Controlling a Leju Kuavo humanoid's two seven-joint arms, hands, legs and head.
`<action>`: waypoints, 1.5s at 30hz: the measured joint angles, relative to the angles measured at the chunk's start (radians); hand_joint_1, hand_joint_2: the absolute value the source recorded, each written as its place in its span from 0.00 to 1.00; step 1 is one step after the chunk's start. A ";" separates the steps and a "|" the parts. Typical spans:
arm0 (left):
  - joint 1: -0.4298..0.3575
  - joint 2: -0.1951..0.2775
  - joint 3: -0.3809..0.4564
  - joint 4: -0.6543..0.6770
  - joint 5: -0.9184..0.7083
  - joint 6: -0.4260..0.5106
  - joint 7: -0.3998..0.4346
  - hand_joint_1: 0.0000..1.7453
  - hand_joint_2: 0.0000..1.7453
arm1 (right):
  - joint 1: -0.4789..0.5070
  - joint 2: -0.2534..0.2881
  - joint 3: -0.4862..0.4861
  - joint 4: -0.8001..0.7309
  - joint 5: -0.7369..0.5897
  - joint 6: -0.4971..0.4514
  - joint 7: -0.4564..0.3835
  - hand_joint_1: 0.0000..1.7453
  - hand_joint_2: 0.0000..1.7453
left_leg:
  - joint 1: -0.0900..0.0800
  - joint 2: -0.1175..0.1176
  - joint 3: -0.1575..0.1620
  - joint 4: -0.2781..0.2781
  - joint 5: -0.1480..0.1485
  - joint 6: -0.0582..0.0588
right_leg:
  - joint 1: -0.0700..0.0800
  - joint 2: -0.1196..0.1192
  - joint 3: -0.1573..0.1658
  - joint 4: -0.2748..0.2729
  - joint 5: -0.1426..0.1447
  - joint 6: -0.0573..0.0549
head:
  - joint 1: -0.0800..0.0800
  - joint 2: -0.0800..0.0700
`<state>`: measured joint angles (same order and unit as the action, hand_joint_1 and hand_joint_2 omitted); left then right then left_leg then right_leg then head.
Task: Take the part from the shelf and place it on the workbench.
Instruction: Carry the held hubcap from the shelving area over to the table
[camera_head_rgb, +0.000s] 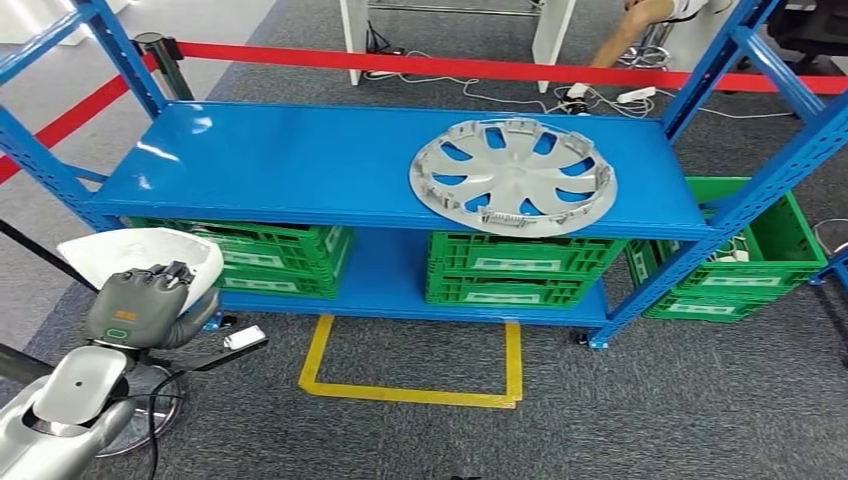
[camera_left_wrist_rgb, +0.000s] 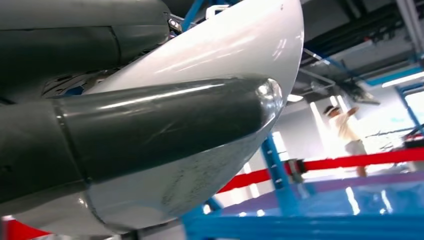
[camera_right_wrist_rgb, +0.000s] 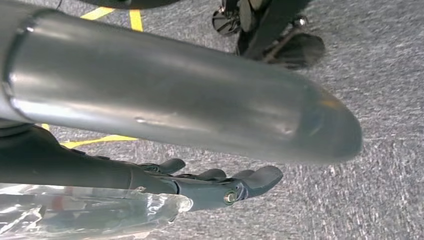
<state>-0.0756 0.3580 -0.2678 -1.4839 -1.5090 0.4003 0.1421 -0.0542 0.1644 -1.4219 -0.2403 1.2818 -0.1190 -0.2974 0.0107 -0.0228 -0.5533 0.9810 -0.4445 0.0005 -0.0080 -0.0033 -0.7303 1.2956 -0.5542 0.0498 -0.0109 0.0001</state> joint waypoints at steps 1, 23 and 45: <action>0.000 -0.001 0.000 0.000 0.002 -0.005 0.000 1.00 0.00 | 0.000 0.000 0.001 0.000 0.002 -0.004 0.001 0.00 0.00 | -0.002 -0.012 -0.004 0.000 0.004 -0.001 | 0.002 0.004 0.022 -0.027 0.016 -0.006 | 0.000 0.000; -0.024 -0.015 -0.001 0.000 0.041 -0.046 -0.001 1.00 0.00 | 0.002 0.002 0.023 0.001 0.015 0.003 0.004 0.00 0.00 | -0.007 0.083 -0.015 0.008 0.008 -0.026 | 0.018 -0.112 0.161 -0.276 0.096 -0.027 | -0.014 0.000; -0.107 -0.018 0.007 -0.042 0.406 -0.208 -0.098 1.00 0.00 | 0.005 0.000 0.024 0.002 0.008 0.018 0.006 0.00 0.00 | -0.001 0.011 -0.183 0.279 -0.088 -0.053 | 0.001 -0.015 0.163 -0.268 0.087 -0.052 | -0.019 0.000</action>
<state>-0.1827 0.3399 -0.2605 -1.5257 -1.1028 0.1924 0.0441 -0.0495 0.1644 -1.3977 -0.2388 1.2898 -0.1013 -0.2910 0.0094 -0.0121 -0.7367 1.2603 -0.5329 -0.0526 -0.0070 -0.0181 -0.5668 1.0271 -0.4673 -0.0018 -0.0298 0.0003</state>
